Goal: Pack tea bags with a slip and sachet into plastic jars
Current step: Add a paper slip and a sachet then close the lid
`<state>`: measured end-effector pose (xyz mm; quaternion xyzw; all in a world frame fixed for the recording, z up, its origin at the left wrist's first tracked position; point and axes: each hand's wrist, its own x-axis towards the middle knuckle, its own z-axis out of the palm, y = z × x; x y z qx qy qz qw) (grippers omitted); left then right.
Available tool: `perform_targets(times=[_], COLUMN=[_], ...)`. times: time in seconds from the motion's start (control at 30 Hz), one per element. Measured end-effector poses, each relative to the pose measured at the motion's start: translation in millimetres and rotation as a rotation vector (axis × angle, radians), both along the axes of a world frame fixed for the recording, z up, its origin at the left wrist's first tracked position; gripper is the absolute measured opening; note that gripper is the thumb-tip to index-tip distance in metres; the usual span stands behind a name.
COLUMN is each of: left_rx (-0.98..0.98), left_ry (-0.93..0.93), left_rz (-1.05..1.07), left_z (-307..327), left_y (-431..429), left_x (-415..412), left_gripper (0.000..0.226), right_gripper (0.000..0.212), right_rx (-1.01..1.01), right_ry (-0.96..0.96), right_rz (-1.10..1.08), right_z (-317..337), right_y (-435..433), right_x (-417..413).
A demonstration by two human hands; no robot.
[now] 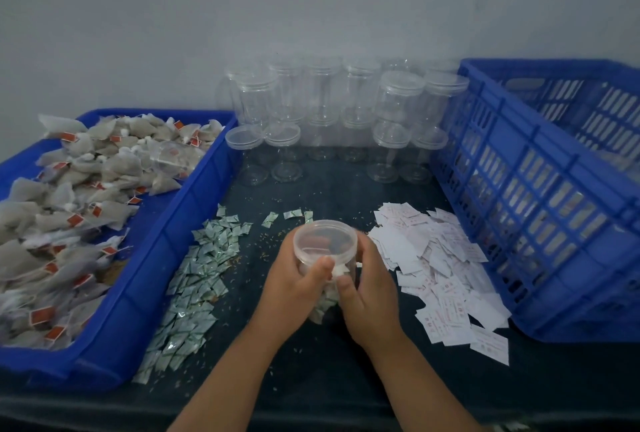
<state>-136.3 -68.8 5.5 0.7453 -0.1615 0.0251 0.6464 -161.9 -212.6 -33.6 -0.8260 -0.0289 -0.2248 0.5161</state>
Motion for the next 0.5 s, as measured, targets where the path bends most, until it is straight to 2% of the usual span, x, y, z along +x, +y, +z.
perform_targets(times=[0.13, 0.23, 0.27, 0.37, 0.4, 0.5], left_rx=[-0.010, -0.036, -0.032, -0.053, -0.082, -0.103], left_ry=[-0.037, -0.067, -0.086, -0.175, -0.188, -0.235], left_rz=[-0.033, -0.091, -0.128, -0.217, -0.229, -0.162], left_z=[8.2, 21.5, 29.6, 59.4, 70.0, 98.2], left_y=[-0.7, -10.6, -17.2, -48.2, -60.3, -96.3], left_x=[0.7, -2.9, -5.1, -10.4, -9.7, 3.8], left_gripper=[0.060, 0.054, 0.055, 0.057, 0.055, 0.043], right_gripper=[0.112, 0.124, 0.122, 0.089, 0.084, 0.090], right_rx=[-0.063, -0.258, -0.316, -0.452, -0.471, -0.445], right_ry=[0.198, 0.277, 0.279, 0.233, 0.217, 0.122], right_rz=[0.163, 0.181, 0.173, 0.136, 0.106, -0.026], right_z=[43.8, 94.4, 111.2, 155.0, 168.0, 207.3], right_y=[-11.5, -41.7, -52.8, -86.3, -97.2, -131.8], right_x=[-4.6, -11.3, -16.1, -33.4, -40.2, -63.4])
